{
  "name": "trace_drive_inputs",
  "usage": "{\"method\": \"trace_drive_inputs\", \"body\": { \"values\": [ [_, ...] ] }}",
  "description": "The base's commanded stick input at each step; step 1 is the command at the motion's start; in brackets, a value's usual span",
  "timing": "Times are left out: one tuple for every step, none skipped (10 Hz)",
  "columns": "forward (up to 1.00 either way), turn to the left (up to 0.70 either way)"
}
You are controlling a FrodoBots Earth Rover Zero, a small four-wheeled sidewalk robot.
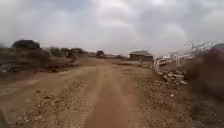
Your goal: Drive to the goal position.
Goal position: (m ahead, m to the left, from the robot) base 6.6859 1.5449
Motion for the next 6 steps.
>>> {"method": "trace_drive_inputs", "body": {
  "values": [
    [0.50,0.00],
    [0.50,0.00],
    [0.50,0.00],
    [0.50,0.00],
    [0.50,0.00],
    [0.50,0.00]
  ]
}}
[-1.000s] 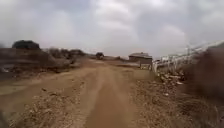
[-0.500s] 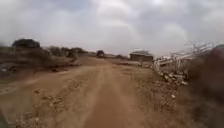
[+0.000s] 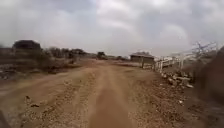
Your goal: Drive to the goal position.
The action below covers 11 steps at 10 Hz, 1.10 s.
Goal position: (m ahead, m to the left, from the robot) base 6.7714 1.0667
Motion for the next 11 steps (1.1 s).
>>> {"method": "trace_drive_inputs", "body": {
  "values": [
    [0.50,0.00],
    [0.50,0.00],
    [0.50,0.00],
    [0.50,0.00],
    [0.50,0.00],
    [0.50,0.00],
    [0.50,0.00],
    [0.50,0.00],
    [0.50,0.00],
    [0.50,-0.28],
    [0.50,-0.45]
  ]
}}
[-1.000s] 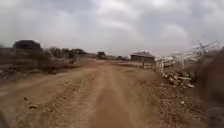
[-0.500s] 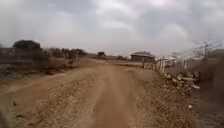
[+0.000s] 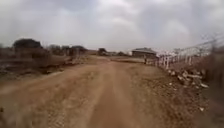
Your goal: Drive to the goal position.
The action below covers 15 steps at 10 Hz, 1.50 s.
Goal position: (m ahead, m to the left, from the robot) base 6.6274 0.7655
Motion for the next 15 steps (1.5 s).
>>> {"method": "trace_drive_inputs", "body": {
  "values": [
    [0.50,-0.11],
    [0.50,0.00],
    [0.50,0.00],
    [0.50,0.00],
    [0.50,0.00],
    [0.50,0.00],
    [0.50,0.00],
    [0.50,0.00],
    [0.50,0.00],
    [0.50,0.00],
    [0.50,0.00],
    [0.50,0.00],
    [0.50,0.00],
    [0.50,0.00],
    [0.50,0.00]
  ]
}}
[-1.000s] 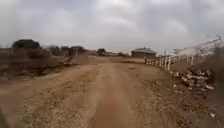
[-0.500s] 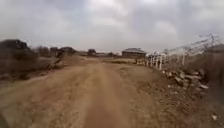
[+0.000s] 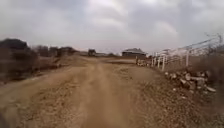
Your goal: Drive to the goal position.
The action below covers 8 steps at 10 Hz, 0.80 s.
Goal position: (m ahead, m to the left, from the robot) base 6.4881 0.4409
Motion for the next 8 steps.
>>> {"method": "trace_drive_inputs", "body": {
  "values": [
    [0.50,0.00],
    [0.50,0.00],
    [0.50,0.00],
    [0.50,0.00],
    [0.50,0.00],
    [0.50,0.00],
    [0.50,0.00],
    [0.50,0.00]
  ]
}}
